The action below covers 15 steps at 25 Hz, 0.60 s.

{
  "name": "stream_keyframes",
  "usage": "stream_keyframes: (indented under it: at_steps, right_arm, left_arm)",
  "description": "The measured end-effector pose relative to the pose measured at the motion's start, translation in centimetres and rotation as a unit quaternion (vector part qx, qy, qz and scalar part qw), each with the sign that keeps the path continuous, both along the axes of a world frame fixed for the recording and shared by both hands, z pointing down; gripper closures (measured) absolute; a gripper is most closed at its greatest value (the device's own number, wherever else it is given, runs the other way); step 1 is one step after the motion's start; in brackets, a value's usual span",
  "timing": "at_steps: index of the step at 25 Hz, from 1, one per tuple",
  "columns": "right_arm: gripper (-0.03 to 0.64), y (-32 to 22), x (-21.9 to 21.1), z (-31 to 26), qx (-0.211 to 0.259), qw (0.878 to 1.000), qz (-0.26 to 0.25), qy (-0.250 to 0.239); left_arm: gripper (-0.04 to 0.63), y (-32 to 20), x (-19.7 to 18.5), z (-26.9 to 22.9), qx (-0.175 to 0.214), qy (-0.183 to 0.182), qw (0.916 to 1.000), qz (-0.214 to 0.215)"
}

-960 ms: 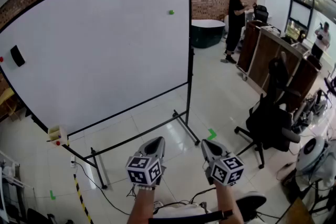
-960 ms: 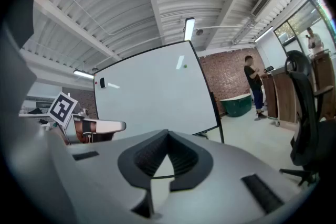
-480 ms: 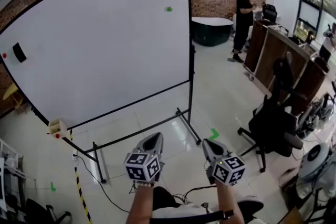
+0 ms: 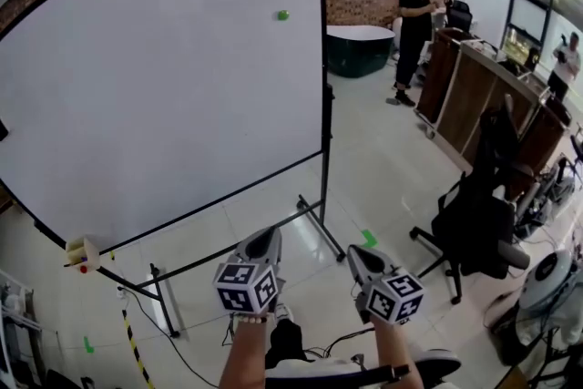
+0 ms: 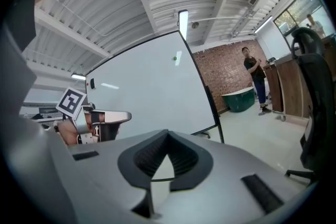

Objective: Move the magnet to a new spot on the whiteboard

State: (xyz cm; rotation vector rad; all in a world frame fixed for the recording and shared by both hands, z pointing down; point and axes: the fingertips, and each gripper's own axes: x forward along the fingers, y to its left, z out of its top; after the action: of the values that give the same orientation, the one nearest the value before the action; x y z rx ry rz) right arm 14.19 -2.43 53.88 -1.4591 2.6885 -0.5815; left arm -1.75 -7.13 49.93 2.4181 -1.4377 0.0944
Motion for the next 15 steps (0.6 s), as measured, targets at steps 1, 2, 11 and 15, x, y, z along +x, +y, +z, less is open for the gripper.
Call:
stream_keyframes:
  at_steps: [1,2,11,15]
  right_arm:
    - [0.611,-1.7,-0.2,-0.1,-0.002,1.000,0.007,0.000]
    - [0.611,-3.5,-0.5,-0.3,-0.003,1.000,0.014,0.000]
    - [0.611,-17.8,-4.6,-2.2,-0.002,0.998,0.053,0.019]
    - [0.611,-22.1,-6.4,-3.1,0.005,0.998,0.062,0.023]
  left_arm:
    - [0.598,-1.9,-0.2,-0.1,-0.002,0.001,1.0000,0.005]
    - [0.598,-3.9,-0.6,-0.2,-0.004,0.004,0.9999,0.010]
    - [0.598,-17.7,-5.0,-1.5,-0.007,0.013,0.9986,0.051]
    - [0.598,-21.6,-6.4,-1.8,-0.008,0.008,0.9978,0.066]
